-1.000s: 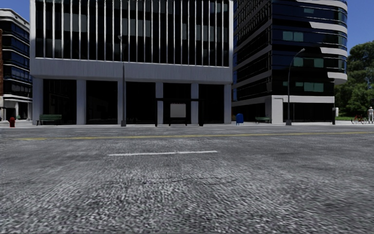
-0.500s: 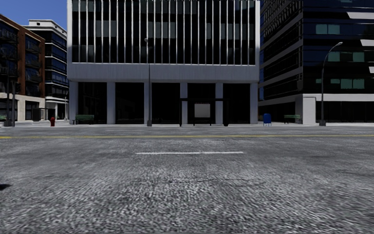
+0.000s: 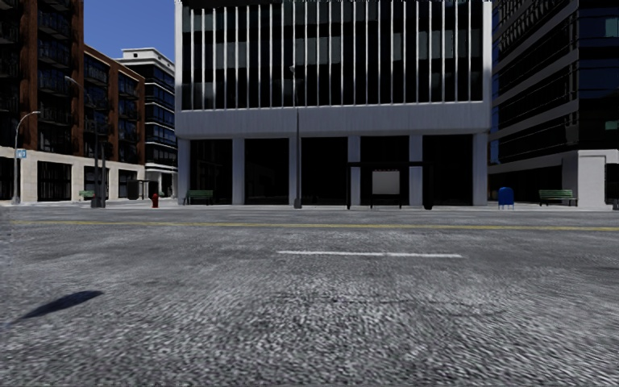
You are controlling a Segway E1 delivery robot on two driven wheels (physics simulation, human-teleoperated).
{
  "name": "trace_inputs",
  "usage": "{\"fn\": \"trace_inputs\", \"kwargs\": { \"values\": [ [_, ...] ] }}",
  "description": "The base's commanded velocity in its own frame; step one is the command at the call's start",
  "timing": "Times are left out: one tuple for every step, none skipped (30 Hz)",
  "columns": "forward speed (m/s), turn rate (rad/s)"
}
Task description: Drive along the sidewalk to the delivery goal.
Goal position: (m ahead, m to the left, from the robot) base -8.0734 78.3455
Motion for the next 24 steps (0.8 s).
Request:
{"fn": "trace_inputs", "kwargs": {
  "values": [
    [0.0,0.49],
    [0.0,0.49],
    [0.0,0.5],
    [0.0,0.5],
    [0.0,0.5],
    [0.0,0.5],
    [0.0,0.5],
    [0.0,0.5],
    [0.0,0.5],
    [0.0,0.5],
    [0.0,0.5],
    [0.0,0.5],
    [0.0,0.5],
    [0.0,0.5],
    [0.0,0.5],
    [0.0,0.5],
    [0.0,0.5],
    [0.0,0.5],
    [0.0,0.5],
    [0.0,0.5],
    [0.0,0.5],
    [0.0,0.5],
    [0.0,0.5],
    [0.0,0.5]
  ]
}}
